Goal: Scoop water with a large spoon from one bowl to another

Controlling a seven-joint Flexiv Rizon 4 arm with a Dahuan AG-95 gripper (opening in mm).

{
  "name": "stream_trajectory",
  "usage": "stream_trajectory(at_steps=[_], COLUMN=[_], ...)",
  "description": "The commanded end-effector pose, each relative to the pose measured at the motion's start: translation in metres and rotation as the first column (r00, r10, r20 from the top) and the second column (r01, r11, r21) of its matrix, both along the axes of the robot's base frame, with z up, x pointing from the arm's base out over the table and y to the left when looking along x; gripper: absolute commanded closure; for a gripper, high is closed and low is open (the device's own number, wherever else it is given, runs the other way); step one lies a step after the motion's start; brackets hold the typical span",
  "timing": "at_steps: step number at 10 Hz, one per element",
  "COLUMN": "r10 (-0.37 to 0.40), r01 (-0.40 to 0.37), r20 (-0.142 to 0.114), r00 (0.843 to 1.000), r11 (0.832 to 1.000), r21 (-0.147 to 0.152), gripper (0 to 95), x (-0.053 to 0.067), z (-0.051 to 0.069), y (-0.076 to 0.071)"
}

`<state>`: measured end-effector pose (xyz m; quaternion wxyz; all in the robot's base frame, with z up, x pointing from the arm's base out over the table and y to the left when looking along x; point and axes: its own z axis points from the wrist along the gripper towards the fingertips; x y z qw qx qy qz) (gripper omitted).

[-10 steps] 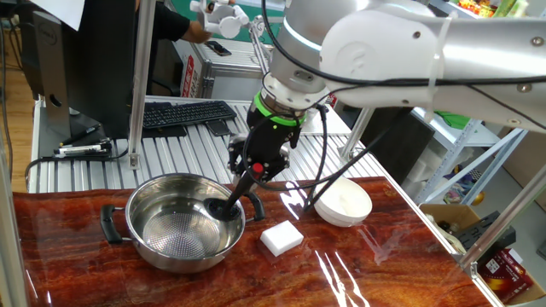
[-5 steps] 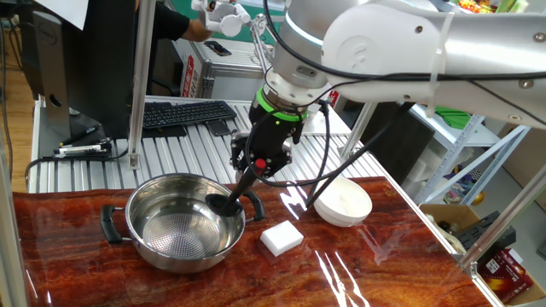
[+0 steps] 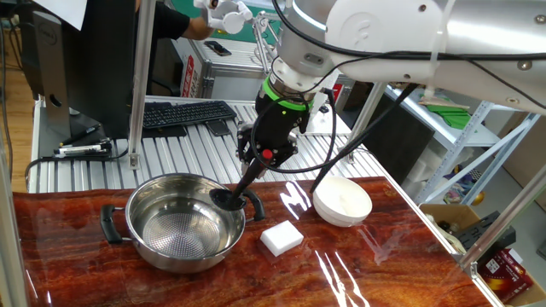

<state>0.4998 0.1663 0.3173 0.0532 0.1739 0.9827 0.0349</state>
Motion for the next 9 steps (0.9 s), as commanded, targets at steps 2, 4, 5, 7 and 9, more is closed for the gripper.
stream_trajectory(at_steps=[2, 4, 5, 7, 9], r10=[0.021, 0.038, 0.050, 0.069, 0.086], r01=[-0.021, -0.038, -0.050, -0.069, -0.086], r20=[-0.002, 0.000, 0.002, 0.003, 0.001], r00=[1.000, 0.999, 0.999, 0.998, 0.996], r11=[1.000, 0.999, 0.999, 0.997, 0.996], r21=[-0.006, -0.011, -0.014, -0.017, -0.018], gripper=[95.0, 95.0, 95.0, 95.0, 95.0], x=[0.002, 0.004, 0.006, 0.009, 0.011], z=[0.005, 0.009, 0.012, 0.017, 0.019], y=[-0.005, -0.010, -0.013, -0.019, -0.023])
